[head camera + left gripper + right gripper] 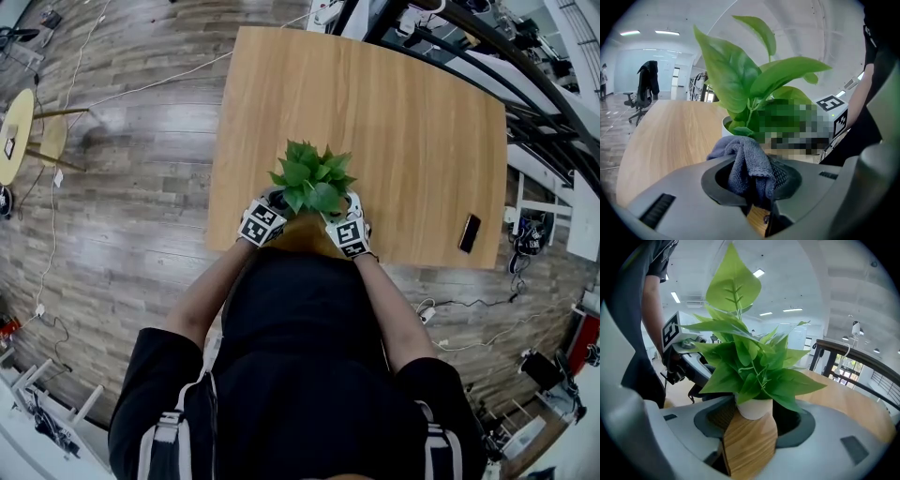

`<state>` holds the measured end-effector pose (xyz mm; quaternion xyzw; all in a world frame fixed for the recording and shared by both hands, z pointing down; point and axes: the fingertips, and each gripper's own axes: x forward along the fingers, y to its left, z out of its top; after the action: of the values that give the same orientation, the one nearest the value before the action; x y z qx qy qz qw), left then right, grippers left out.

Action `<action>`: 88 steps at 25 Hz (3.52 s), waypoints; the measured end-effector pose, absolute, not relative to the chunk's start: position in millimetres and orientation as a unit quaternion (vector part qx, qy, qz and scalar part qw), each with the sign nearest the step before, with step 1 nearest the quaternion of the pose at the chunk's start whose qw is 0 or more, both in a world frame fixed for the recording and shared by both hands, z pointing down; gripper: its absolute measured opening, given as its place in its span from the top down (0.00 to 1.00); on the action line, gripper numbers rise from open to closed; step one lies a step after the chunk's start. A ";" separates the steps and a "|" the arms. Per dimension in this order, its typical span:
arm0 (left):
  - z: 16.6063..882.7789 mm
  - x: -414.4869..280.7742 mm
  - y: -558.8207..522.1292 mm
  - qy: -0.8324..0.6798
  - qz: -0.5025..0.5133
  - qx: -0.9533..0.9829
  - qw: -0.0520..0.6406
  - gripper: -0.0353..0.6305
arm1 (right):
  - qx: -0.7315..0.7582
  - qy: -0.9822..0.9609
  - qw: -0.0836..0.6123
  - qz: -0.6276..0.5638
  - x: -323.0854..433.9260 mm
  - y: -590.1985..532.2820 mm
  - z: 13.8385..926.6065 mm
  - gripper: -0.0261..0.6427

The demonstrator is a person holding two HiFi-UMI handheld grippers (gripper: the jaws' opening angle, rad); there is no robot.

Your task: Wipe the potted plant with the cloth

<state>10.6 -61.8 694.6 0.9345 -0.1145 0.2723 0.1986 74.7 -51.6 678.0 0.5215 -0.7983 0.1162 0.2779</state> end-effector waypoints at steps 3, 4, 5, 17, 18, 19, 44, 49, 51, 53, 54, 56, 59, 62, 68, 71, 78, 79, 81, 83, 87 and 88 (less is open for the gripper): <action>694.8 12.2 -54.9 -0.109 0.270 0.932 0.215 0.78 | 0.528 -0.795 0.273 0.123 74.1 -52.1 676.4 0.60; 695.5 12.9 -53.8 -0.110 0.270 0.931 0.218 0.78 | 0.528 -0.795 0.273 0.126 74.0 -50.6 676.0 0.60; 696.6 13.3 -53.8 -0.111 0.271 0.931 0.216 0.78 | 0.526 -0.795 0.272 0.129 73.6 -48.4 675.6 0.60; 700.2 -4.0 -81.8 -0.153 0.261 0.932 0.201 0.78 | 0.534 -0.788 0.258 0.166 67.0 -33.0 683.2 0.60; 700.1 -4.1 -84.2 -0.158 0.259 0.931 0.203 0.78 | 0.542 -0.782 0.259 0.170 73.2 -34.5 685.0 0.60; 700.1 -3.7 -86.3 -0.160 0.258 0.931 0.203 0.78 | 0.545 -0.779 0.259 0.170 77.2 -36.7 685.5 0.60; 683.8 -0.8 -50.8 -0.150 0.233 0.939 0.201 0.78 | 0.457 -0.842 0.245 0.149 5.6 -14.6 670.3 0.60; 663.8 -5.5 -39.4 -0.166 0.202 0.945 0.198 0.78 | 0.491 -0.831 0.192 0.176 24.9 6.9 640.6 0.60; 655.3 -7.7 -33.0 -0.175 0.192 0.946 0.196 0.78 | 0.499 -0.833 0.164 0.177 34.5 13.4 620.8 0.61; 644.8 -11.3 -23.3 -0.193 0.178 0.942 0.208 0.78 | 0.503 -0.837 0.128 0.171 43.7 22.9 595.2 0.74; 638.2 -13.6 -15.7 -0.203 0.169 0.941 0.213 0.78 | 0.504 -0.841 0.110 0.166 47.2 29.4 580.4 0.88; 618.9 -17.4 4.6 -0.213 0.151 0.944 0.203 0.78 | 0.497 -0.849 0.084 0.156 50.1 44.2 548.8 0.90; 575.7 -21.0 37.9 -0.201 0.120 0.961 0.147 0.78 | 0.480 -0.865 0.054 0.139 45.7 61.9 500.8 0.93; 533.3 -23.6 66.6 -0.235 0.092 0.959 0.128 0.78 | 0.492 -0.862 0.035 0.112 48.1 84.7 464.3 0.93; 495.7 -17.8 135.8 -0.289 0.090 0.944 0.134 0.78 | 0.494 -0.866 -0.016 0.074 38.1 150.0 418.8 0.93; 488.4 -7.7 171.1 -0.294 0.090 0.942 0.133 0.78 | 0.507 -0.860 0.007 0.061 41.5 175.6 420.3 0.93; 470.5 -1.8 212.5 -0.308 0.078 0.944 0.092 0.78 | 0.538 -0.841 0.016 0.050 58.4 212.8 432.2 0.93; 467.6 -2.6 211.3 -0.311 0.074 0.943 0.092 0.78 | 0.542 -0.839 0.013 0.048 60.7 214.4 432.4 0.93; 462.4 -4.4 206.6 -0.317 0.064 0.942 0.089 0.78 | 0.547 -0.836 0.006 0.040 62.5 216.0 429.0 0.93; 456.0 -4.7 203.8 -0.326 0.063 0.940 0.071 0.78 | 0.549 -0.835 0.006 0.032 63.2 217.1 425.1 0.93; 445.2 -2.5 201.0 -0.346 0.063 0.935 0.043 0.78 | 0.555 -0.832 0.009 0.022 68.1 215.9 419.5 0.93; 443.8 -2.5 201.0 -0.349 0.061 0.934 0.041 0.78 | 0.555 -0.832 0.010 0.019 68.7 216.4 418.2 0.93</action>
<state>-2.5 201.0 443.8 0.9343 -0.3488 0.0610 0.0409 68.7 216.4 418.2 0.5549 -0.8317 0.0187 0.0097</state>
